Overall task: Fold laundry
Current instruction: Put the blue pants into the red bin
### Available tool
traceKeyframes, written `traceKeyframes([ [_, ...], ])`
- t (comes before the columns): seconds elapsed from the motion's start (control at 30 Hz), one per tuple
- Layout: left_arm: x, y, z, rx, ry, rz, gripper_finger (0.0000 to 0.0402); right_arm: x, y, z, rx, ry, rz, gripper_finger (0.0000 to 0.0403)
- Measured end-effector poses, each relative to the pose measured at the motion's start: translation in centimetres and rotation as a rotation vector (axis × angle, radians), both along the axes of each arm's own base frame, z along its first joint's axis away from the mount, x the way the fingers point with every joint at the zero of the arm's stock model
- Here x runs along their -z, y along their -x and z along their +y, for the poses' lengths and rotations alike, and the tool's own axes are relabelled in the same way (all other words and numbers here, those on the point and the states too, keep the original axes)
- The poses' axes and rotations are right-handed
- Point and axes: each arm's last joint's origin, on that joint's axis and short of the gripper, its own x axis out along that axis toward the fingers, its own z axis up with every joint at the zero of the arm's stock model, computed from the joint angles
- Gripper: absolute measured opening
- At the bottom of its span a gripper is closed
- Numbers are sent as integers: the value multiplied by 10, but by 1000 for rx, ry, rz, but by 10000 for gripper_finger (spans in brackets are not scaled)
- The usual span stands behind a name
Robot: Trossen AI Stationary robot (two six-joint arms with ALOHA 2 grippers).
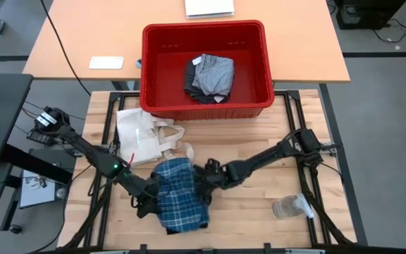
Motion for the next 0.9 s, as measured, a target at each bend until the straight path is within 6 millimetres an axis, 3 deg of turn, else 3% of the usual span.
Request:
traceKeyframes([
  [0.3,0,0,0,-76,-16,-18,233,0,-12,-68,24,63,29,348],
  [0.47,0,0,-1,-66,-8,-12,233,-34,4,-84,31,17,109,348],
  [0.7,0,1,-2,-6,-2,-2,233,-91,34,-75,130,-128,147,348],
  [0.9,6,6,0,33,-45,63,233,-116,36,-35,145,-332,-25,348],
])
